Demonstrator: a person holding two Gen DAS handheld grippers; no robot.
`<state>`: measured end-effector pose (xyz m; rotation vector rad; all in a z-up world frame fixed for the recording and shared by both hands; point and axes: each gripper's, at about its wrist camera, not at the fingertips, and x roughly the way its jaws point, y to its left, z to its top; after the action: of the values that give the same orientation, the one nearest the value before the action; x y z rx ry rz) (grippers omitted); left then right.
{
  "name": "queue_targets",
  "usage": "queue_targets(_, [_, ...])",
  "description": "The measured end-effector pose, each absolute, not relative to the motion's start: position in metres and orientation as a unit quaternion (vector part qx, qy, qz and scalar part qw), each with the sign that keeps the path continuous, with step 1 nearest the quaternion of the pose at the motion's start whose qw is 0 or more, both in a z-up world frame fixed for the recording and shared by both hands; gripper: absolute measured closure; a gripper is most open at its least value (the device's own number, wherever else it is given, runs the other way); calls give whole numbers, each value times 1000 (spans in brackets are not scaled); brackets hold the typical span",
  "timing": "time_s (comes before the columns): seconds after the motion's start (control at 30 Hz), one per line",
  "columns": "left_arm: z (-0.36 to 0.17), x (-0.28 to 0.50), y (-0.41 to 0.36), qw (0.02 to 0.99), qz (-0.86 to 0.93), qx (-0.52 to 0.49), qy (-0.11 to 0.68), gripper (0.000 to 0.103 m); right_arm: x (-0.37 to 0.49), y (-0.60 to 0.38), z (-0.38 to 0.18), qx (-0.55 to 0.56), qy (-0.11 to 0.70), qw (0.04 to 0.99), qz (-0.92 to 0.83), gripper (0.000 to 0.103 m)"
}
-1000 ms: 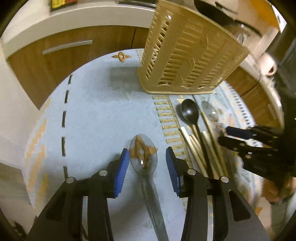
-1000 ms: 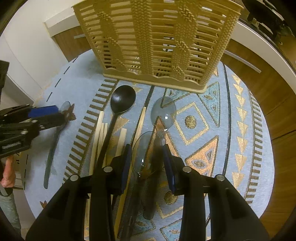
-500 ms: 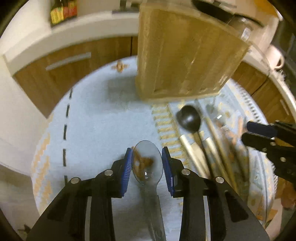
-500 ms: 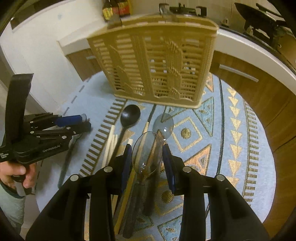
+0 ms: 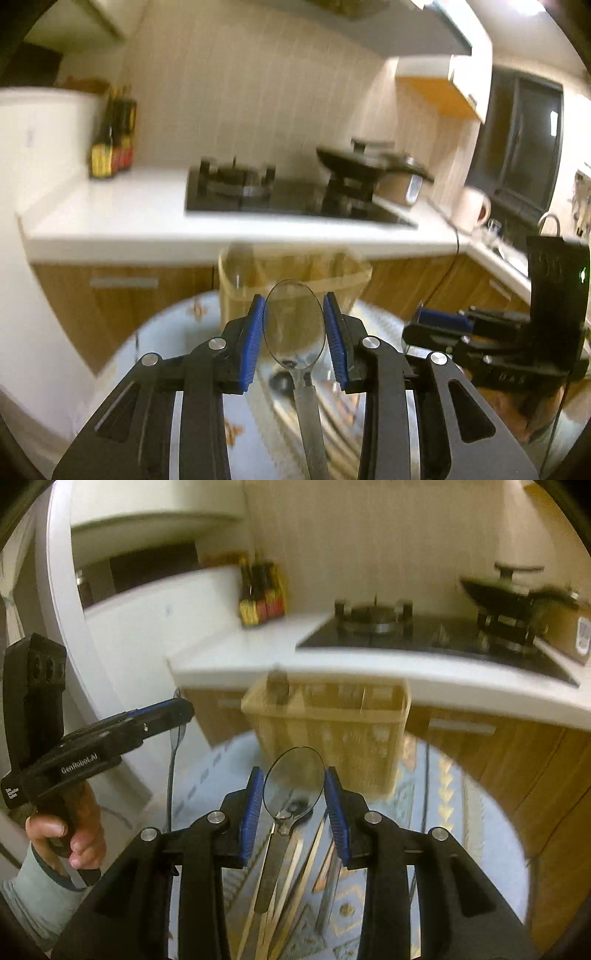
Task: Organize utensils
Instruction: 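Lift both clear spoons and drop them into the beige caddy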
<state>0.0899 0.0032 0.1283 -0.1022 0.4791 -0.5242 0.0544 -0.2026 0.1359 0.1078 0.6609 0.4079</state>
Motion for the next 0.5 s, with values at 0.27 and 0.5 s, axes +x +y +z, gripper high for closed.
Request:
queue_targets(0.27, [193, 113, -12, 961, -231, -67, 136, 72, 75, -226, 205, 65, 205, 969, 120, 72])
queue_targets(0.5, [195, 145, -37, 975, -192, -75, 85, 72, 99, -245, 219, 56, 121, 991, 20, 72])
